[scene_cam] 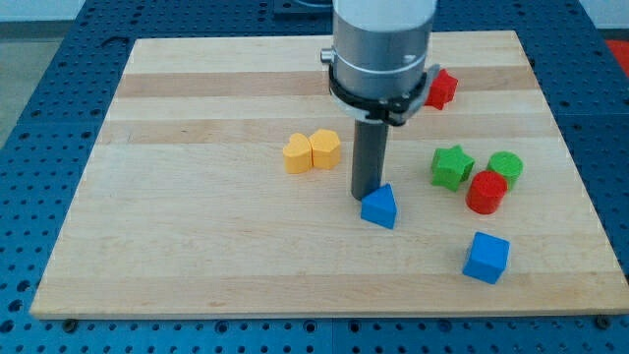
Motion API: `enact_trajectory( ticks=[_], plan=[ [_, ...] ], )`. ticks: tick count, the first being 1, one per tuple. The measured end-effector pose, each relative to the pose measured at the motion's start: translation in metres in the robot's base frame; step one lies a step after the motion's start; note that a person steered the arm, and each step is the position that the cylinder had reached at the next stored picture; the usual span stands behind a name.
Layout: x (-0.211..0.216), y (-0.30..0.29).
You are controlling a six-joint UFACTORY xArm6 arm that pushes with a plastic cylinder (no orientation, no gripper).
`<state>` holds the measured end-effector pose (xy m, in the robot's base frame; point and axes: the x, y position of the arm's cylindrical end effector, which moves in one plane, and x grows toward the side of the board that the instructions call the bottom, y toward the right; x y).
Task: Slide the blue triangle closer to the blue cube
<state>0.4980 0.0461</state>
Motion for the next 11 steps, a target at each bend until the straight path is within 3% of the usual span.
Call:
enact_trajectory(
  ticks=[3, 5, 7, 11],
  plan=[
    [0.053, 0.037],
    [0.045, 0.001],
    [0.076, -0.020],
    [0.076, 0.045]
  ],
)
